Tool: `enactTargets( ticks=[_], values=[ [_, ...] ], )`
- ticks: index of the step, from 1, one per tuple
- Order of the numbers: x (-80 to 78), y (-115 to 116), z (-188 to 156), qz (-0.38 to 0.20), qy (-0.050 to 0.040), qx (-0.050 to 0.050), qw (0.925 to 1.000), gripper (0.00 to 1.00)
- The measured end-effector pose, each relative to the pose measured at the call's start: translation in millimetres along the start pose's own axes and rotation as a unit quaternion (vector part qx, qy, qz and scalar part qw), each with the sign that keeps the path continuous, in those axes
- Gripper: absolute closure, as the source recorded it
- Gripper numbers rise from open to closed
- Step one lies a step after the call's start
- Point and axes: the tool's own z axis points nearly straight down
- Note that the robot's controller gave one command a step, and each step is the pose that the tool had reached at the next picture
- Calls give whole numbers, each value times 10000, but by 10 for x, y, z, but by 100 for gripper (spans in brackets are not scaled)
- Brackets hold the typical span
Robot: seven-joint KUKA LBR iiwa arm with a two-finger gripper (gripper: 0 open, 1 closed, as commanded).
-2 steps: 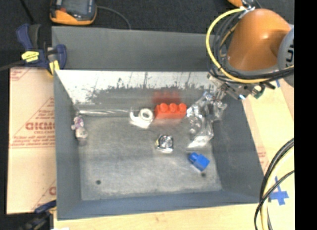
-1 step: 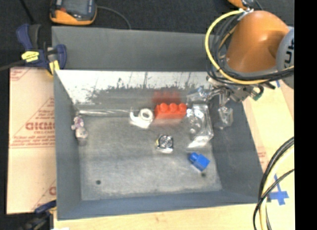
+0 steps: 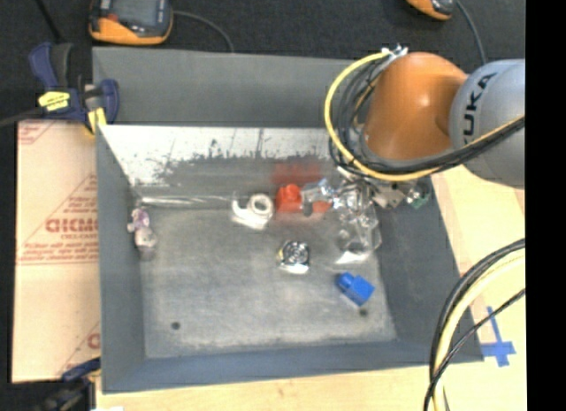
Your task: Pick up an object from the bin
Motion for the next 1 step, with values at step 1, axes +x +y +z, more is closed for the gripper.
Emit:
enactTargets(
  ticks=[1],
  values=[
    [16, 481, 499, 1691, 10, -3, 9856, 0]
  ],
)
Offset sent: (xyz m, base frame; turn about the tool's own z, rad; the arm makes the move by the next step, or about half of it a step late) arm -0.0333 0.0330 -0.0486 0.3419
